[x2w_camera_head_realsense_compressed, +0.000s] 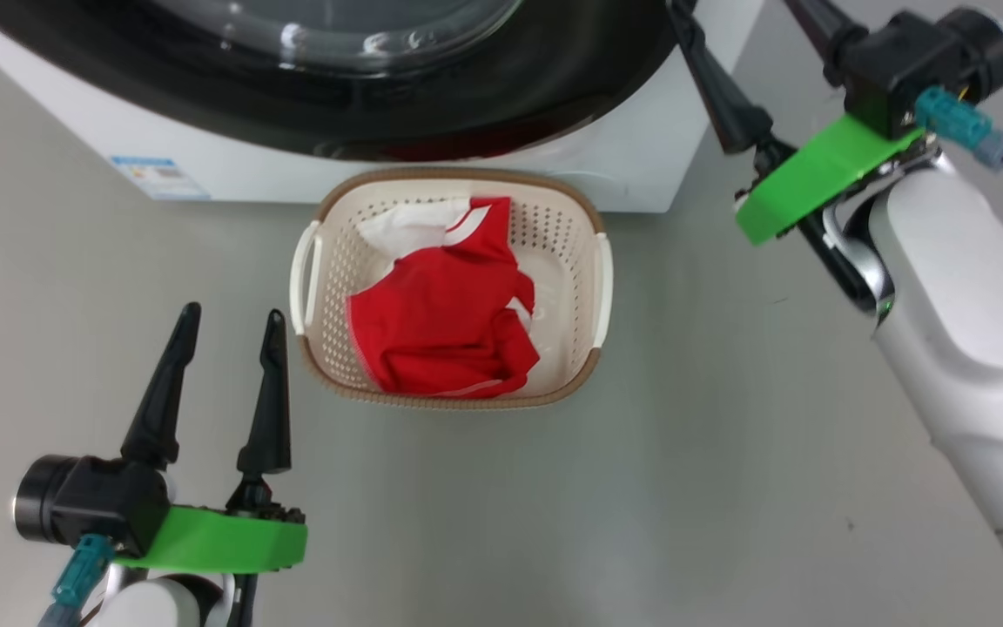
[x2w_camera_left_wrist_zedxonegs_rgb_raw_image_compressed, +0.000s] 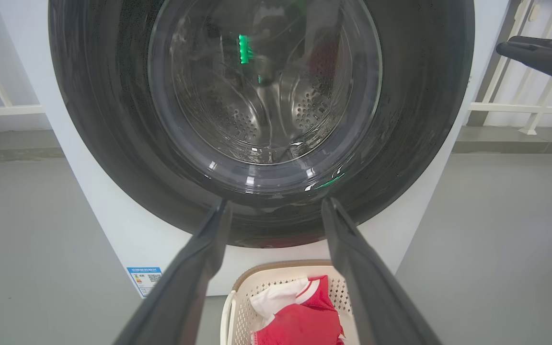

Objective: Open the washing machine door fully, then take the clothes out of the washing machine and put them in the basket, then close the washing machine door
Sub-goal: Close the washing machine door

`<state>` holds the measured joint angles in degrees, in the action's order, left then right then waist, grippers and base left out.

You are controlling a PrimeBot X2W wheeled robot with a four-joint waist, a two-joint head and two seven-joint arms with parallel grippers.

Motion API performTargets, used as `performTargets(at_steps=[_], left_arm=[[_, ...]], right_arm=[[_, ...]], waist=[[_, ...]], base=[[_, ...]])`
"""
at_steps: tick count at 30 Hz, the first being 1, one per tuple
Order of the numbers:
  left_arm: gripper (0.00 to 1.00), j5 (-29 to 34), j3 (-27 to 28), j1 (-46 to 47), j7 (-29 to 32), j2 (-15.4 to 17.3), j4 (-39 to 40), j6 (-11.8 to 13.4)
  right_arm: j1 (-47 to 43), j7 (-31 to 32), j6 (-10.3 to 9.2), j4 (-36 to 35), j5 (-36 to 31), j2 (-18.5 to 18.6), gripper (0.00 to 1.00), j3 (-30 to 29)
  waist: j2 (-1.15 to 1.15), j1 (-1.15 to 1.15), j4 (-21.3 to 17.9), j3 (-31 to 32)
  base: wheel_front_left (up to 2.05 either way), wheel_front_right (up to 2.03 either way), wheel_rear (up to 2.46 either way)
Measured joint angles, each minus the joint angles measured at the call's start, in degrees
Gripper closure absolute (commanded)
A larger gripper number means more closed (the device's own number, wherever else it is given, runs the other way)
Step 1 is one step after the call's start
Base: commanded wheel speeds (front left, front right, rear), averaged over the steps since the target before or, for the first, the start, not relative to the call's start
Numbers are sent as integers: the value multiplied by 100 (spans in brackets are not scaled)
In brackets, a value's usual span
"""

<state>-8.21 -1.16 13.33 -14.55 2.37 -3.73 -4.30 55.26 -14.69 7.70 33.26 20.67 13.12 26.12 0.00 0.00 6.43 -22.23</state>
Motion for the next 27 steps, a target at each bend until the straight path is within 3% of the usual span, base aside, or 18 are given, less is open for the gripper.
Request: performTargets(at_steps=[12,27], left_arm=[[0,-55,122,-319,0,3,-41,-2],[0,-109,219,-964,0,9,-98,-2]], right_arm=[[-1609,0,0,-608,-361,-178,0,-1035],[-3451,1,0,-1516,-669,-416,0,-1815]], waist=[[0,0,-473,674],[0,0,-832,1561]], base=[[0,0,0],[0,0,0]])
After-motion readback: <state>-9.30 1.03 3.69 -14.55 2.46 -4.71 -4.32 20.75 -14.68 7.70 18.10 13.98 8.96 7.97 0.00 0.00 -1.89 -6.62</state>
